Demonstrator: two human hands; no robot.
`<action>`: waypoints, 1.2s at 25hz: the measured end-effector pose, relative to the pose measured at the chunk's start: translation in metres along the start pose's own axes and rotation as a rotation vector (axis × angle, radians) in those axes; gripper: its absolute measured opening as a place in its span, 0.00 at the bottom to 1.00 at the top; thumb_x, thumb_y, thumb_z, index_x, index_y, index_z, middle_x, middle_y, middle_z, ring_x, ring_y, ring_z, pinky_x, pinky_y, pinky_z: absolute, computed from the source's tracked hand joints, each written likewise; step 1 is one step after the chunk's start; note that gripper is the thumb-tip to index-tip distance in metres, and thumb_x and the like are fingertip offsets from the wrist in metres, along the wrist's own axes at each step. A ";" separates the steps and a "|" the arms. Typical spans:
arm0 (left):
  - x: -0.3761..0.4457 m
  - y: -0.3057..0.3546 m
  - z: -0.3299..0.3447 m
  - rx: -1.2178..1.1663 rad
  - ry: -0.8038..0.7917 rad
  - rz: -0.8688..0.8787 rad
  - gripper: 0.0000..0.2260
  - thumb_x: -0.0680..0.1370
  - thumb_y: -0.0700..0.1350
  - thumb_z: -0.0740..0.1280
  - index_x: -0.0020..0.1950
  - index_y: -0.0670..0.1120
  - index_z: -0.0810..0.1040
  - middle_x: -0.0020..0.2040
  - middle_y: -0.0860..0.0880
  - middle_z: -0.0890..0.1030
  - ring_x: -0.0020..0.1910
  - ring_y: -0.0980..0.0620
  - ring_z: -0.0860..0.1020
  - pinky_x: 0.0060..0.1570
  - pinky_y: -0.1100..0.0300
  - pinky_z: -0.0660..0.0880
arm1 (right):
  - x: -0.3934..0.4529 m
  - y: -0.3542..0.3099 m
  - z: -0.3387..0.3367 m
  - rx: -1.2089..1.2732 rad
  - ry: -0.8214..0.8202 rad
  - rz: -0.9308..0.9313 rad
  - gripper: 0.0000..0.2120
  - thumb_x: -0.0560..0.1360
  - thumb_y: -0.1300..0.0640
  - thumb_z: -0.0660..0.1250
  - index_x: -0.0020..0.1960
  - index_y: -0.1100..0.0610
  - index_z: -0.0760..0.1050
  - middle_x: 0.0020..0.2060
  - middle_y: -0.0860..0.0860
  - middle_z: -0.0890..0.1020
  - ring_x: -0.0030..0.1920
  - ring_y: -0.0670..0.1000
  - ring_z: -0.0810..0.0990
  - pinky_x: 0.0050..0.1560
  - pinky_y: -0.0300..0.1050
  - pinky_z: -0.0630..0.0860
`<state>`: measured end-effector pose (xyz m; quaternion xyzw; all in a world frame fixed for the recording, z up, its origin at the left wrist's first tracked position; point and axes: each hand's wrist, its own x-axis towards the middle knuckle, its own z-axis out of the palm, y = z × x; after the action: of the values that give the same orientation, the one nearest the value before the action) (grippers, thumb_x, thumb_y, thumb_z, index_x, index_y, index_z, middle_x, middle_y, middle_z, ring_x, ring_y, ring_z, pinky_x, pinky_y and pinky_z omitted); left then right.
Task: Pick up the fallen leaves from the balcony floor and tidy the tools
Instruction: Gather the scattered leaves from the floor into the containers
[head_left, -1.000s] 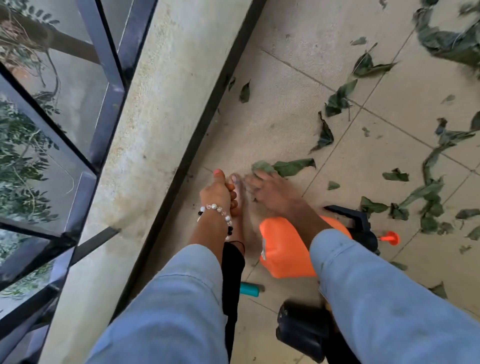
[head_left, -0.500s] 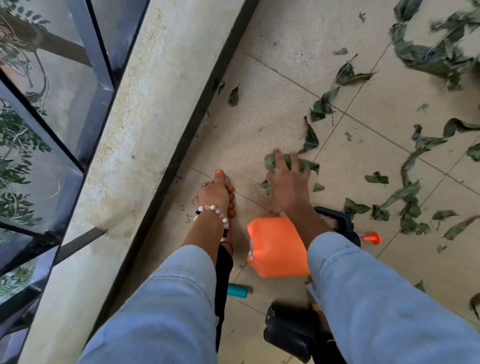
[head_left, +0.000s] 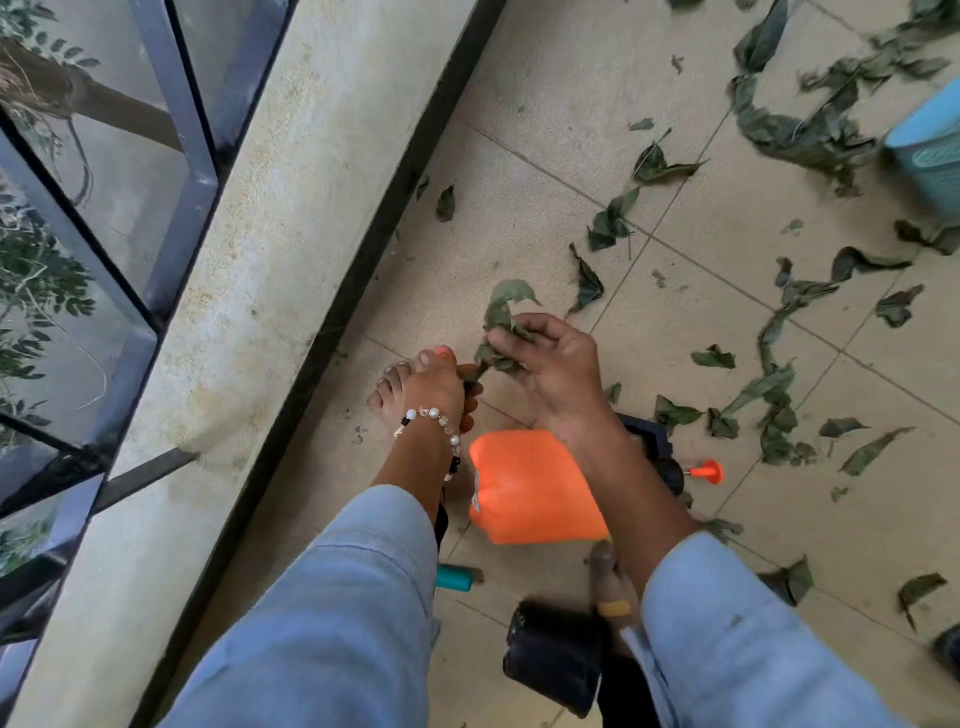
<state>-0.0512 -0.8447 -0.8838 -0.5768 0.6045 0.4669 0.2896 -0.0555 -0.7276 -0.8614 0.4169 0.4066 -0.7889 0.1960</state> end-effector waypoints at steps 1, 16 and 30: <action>0.028 -0.018 0.004 -0.047 0.052 -0.056 0.20 0.81 0.56 0.54 0.63 0.45 0.75 0.61 0.40 0.76 0.58 0.44 0.74 0.58 0.52 0.70 | -0.012 0.001 0.009 0.114 -0.024 0.042 0.12 0.69 0.75 0.69 0.44 0.59 0.75 0.35 0.54 0.84 0.36 0.50 0.83 0.39 0.44 0.81; -0.006 0.068 -0.021 -0.613 -0.043 -0.230 0.21 0.81 0.56 0.60 0.33 0.45 0.67 0.21 0.52 0.67 0.16 0.55 0.64 0.20 0.70 0.61 | 0.040 -0.059 0.033 -1.012 -0.298 -0.257 0.08 0.76 0.58 0.66 0.52 0.53 0.83 0.62 0.50 0.77 0.64 0.47 0.72 0.59 0.41 0.71; 0.014 0.077 -0.013 -0.283 -0.156 -0.211 0.20 0.78 0.55 0.65 0.33 0.44 0.70 0.23 0.48 0.75 0.16 0.56 0.67 0.17 0.70 0.61 | 0.138 -0.019 0.031 -1.464 0.049 -0.317 0.15 0.79 0.63 0.54 0.60 0.64 0.74 0.59 0.60 0.75 0.58 0.55 0.72 0.57 0.43 0.69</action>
<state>-0.1252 -0.8698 -0.8734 -0.6341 0.4447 0.5576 0.2988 -0.1624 -0.7373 -0.9553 0.1339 0.8871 -0.3261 0.2979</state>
